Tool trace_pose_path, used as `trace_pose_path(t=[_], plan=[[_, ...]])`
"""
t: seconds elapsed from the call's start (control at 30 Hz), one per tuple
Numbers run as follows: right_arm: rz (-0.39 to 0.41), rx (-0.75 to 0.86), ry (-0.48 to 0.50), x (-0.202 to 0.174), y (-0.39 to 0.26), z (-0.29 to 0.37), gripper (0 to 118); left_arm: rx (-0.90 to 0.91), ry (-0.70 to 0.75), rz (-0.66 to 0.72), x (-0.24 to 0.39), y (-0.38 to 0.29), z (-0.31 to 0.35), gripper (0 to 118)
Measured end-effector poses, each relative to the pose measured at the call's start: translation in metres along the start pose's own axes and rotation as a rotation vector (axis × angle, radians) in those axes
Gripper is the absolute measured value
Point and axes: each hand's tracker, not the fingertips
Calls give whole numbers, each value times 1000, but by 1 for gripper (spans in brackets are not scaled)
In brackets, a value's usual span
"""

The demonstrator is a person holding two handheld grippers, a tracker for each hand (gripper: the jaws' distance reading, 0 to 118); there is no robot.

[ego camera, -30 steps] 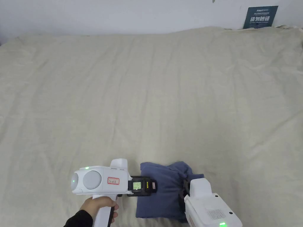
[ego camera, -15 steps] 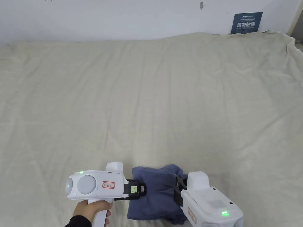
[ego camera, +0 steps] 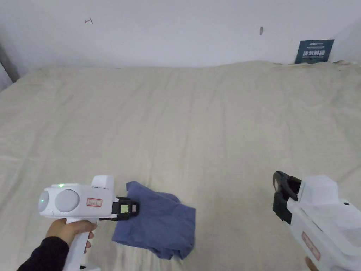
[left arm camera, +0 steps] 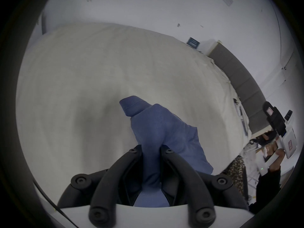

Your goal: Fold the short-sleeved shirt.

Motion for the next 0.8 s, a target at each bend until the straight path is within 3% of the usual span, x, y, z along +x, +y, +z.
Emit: trace_pose_path(t=[0.47,0.6,0.8], plan=[[16,82,-24,-29,43,-23,0,48,357,154,-185,31,104,17],[19,64,-34,-38,42,-35,0,31,392,215,-235,29,93,17],[27,17,-33,-39,24,-48,0,-61,488,258,-259,14,50,17]])
